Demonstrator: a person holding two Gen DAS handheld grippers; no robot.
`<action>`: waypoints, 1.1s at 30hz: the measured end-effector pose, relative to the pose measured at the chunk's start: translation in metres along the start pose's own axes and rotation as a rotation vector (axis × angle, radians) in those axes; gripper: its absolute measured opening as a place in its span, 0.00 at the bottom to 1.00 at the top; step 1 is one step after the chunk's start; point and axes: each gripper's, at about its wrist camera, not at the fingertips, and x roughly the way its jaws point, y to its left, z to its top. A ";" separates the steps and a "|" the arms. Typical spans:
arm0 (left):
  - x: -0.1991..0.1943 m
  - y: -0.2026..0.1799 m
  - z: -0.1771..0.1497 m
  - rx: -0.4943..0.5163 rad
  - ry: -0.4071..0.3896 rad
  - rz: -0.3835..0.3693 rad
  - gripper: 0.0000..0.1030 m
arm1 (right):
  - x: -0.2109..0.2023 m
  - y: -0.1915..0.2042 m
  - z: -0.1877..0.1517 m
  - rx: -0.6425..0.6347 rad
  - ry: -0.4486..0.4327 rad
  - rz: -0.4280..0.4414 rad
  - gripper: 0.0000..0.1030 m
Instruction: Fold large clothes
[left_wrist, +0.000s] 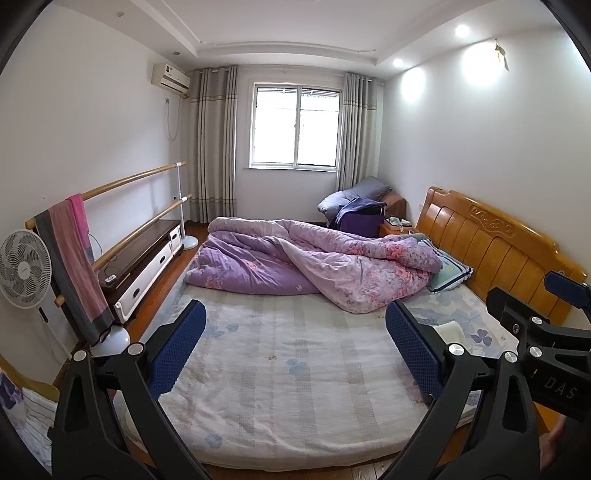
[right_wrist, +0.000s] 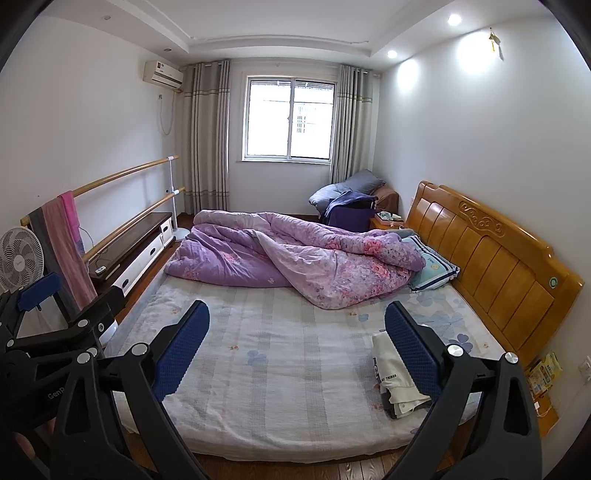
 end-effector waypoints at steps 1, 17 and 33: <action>0.001 0.000 -0.001 -0.002 0.002 -0.001 0.95 | -0.001 0.000 0.000 0.001 -0.001 0.001 0.90; 0.007 0.001 -0.003 -0.001 0.005 0.000 0.95 | 0.006 0.001 -0.002 0.003 0.009 0.002 0.90; 0.017 0.007 -0.005 -0.011 0.019 -0.012 0.95 | 0.012 0.003 -0.003 -0.003 0.025 0.000 0.90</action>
